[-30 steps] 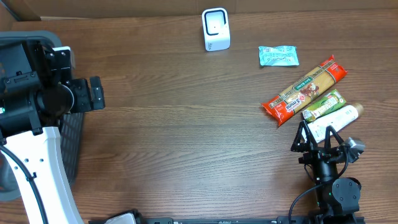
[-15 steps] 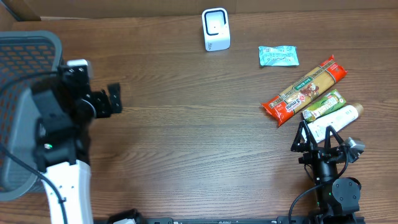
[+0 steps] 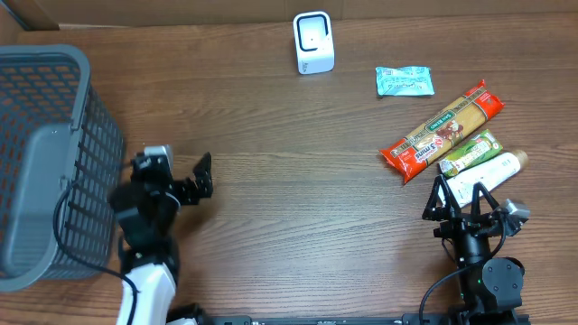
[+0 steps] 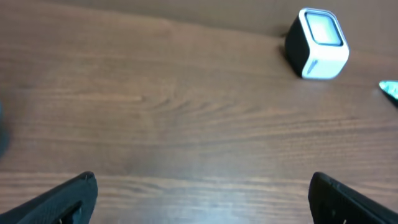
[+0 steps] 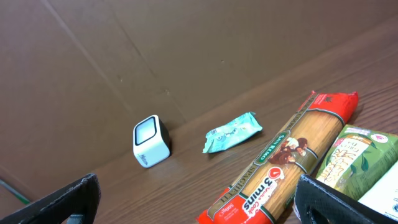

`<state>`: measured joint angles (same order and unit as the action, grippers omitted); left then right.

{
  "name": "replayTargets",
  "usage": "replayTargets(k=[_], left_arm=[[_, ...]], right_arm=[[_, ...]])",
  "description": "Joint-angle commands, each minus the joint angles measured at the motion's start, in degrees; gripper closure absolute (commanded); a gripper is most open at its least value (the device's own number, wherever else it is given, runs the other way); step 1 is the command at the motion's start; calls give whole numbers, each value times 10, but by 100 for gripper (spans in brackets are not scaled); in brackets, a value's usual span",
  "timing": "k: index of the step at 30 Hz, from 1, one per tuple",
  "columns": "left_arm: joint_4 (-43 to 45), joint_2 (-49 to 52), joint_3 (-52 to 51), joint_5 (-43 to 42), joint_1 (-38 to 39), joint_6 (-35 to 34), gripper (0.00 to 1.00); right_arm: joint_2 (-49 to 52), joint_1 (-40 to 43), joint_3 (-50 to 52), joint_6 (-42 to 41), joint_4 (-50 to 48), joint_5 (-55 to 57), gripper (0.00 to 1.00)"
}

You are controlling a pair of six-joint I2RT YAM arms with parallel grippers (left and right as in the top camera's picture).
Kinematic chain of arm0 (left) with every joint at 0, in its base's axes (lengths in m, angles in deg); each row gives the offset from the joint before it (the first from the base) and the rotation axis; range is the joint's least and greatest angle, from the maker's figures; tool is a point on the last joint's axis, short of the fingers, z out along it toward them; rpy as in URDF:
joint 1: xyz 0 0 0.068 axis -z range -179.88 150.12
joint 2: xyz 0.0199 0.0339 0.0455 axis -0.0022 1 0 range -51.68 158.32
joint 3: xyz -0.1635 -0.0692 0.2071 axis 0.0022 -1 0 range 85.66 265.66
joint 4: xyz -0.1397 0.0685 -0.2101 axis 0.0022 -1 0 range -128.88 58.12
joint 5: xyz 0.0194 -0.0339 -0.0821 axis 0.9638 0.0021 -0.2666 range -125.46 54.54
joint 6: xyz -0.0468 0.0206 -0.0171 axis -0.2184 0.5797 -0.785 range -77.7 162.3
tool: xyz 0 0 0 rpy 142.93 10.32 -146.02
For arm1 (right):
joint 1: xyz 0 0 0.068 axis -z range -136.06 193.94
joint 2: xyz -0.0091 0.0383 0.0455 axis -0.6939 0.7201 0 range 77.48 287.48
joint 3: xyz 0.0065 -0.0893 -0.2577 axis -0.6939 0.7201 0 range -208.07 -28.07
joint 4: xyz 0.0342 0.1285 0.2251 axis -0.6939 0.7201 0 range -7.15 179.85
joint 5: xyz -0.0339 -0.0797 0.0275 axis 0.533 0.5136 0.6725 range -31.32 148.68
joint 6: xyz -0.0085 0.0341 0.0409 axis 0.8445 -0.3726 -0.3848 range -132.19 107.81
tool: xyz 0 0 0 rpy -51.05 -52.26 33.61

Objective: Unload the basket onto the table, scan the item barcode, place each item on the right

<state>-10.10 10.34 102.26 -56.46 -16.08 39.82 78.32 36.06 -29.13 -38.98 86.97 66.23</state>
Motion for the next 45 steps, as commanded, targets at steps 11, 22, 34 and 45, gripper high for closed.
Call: replayTargets(k=[11,22,34,45], left_arm=[[179,-11,-163,1,-3,-36,0],[-94,-11,-163,81,-3,-84,1],[-145,-19,-163,94,-3,-83,0],[-145,-84,-163,94,-3,-83,0]], right_arm=[[-7,2,6,1,-3,3,0],[-7,2,6,1,-3,3,0],[-7,2,6,1,-3,3,0],[-7,2,6,1,-3,3,0]])
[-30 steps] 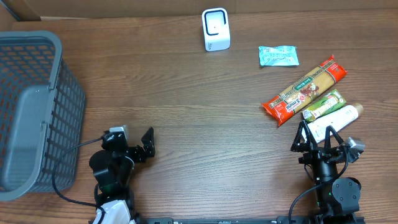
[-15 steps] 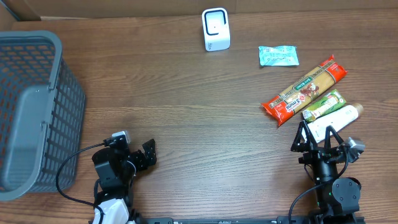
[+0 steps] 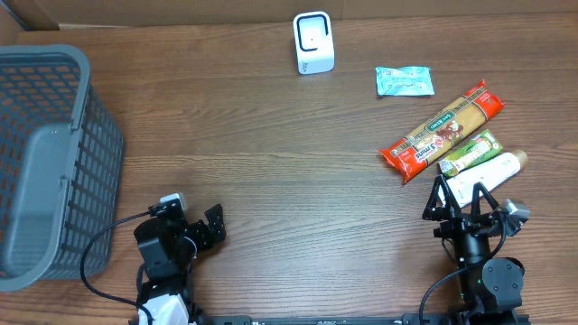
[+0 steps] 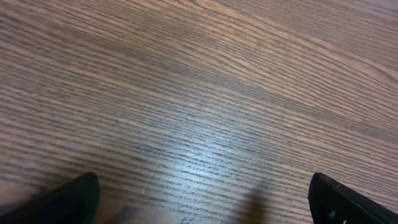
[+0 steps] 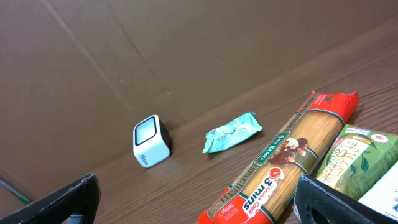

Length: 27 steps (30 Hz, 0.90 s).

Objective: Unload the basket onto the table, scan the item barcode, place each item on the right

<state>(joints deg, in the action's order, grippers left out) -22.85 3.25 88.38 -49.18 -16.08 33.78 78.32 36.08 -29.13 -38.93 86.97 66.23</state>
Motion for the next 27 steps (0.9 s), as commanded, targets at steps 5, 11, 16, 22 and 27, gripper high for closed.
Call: replayTargets(k=[5,11,16,22,27], left_arm=[[-18,-70,-24,21,-3,-23,1],[-18,-165,-24,21,-3,-23,0],[-18,-265,-25,21,-2,-23,0],[-18,-360,-24,21,-2,-23,1],[-18,-432,-24,21,6,-23,0]], right_arm=[[-7,2,6,0,-3,3,0],[-7,2,6,0,-3,3,0],[-7,2,6,0,-3,3,0],[-7,2,6,0,-3,3,0],[-7,2,6,0,-3,3,0]])
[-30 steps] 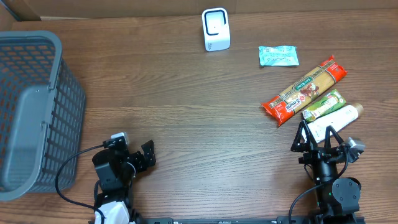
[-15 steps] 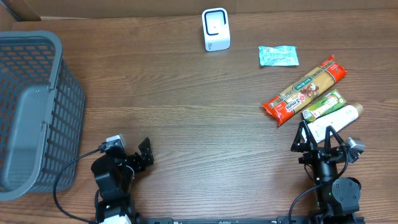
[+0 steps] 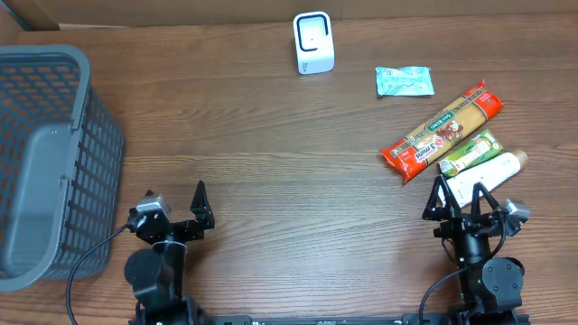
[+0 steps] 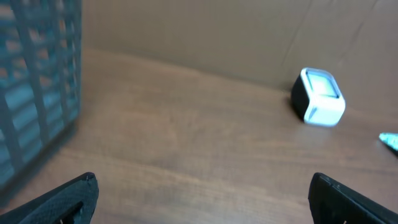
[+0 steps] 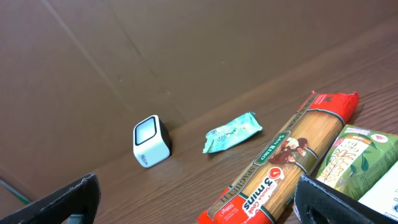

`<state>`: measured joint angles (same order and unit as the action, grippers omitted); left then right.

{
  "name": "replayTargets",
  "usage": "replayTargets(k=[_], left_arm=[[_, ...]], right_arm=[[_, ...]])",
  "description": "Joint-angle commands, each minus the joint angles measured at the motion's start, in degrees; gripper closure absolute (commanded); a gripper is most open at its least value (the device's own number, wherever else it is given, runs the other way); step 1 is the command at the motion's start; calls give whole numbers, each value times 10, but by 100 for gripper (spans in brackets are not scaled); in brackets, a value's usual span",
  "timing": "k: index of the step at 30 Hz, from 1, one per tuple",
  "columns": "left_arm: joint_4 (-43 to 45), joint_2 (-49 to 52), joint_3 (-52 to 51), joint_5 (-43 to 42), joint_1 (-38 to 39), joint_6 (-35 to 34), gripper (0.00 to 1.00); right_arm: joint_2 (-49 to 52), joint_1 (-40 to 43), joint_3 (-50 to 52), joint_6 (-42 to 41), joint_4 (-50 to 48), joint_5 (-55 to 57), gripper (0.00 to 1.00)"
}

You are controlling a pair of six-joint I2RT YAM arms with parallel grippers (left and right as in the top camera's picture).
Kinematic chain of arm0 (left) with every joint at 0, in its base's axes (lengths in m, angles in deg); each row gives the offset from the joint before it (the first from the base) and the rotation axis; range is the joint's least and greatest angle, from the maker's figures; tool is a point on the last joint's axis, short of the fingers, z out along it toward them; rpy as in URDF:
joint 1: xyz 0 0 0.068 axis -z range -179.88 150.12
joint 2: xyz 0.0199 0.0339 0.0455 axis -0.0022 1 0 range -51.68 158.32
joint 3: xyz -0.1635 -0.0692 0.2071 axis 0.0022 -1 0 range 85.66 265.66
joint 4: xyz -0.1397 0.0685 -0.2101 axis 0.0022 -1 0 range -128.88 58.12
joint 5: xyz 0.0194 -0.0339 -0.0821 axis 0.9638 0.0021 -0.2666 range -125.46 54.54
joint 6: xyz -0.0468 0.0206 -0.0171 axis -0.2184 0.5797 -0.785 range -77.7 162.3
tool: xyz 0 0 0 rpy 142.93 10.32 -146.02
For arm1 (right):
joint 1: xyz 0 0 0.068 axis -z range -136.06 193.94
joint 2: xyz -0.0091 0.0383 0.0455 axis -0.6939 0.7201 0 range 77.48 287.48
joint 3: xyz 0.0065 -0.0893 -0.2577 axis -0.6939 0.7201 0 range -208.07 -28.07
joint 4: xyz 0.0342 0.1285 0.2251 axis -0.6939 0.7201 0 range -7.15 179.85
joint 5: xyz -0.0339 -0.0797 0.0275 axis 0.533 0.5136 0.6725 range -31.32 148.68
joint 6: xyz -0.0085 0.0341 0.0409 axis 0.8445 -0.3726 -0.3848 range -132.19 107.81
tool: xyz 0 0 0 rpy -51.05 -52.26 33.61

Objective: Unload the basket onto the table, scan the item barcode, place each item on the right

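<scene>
The white barcode scanner (image 3: pixel 313 42) stands at the table's far edge, also in the left wrist view (image 4: pixel 318 98) and right wrist view (image 5: pixel 151 142). A teal packet (image 3: pixel 404 80), a red spaghetti pack (image 3: pixel 441 132), a green packet (image 3: pixel 470 152) and a white tube (image 3: pixel 488 175) lie at the right. My left gripper (image 3: pixel 176 215) is open and empty near the front left. My right gripper (image 3: pixel 461 200) is open and empty just in front of the tube, with the spaghetti (image 5: pixel 283 168) between its fingertips in the right wrist view.
A grey mesh basket (image 3: pixel 45 153) fills the left side, its wall at the left of the left wrist view (image 4: pixel 34 74). A brown cardboard wall (image 5: pixel 186 50) backs the table.
My left gripper has lifted its aim from straight down at the wood to level, facing the scanner and basket, and sits slightly further left. The right arm and all items are unchanged.
My left gripper was first open beside the basket at mid-table, facing the scanner. Then it was nearer the front edge, pointing down at bare wood. Now it rests at the front left, level and open. The right gripper stayed open by the tube throughout.
</scene>
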<state>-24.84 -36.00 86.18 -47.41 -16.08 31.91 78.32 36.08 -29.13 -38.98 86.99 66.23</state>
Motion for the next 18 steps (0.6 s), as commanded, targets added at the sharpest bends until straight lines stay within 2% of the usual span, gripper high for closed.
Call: replayTargets(k=[1,8,14,18], left_arm=[[2,-53,-2,3,10,-4,1],[-3,-101,-2,3,21,-4,0],[-100,-156,-2,3,21,-4,0],[-102,-155,-2,5,26,-3,0]], right_arm=[[-7,2,6,1,-3,3,0],[-7,2,6,1,-3,3,0],[-7,2,6,1,-3,3,0],[-7,2,6,1,-3,3,0]])
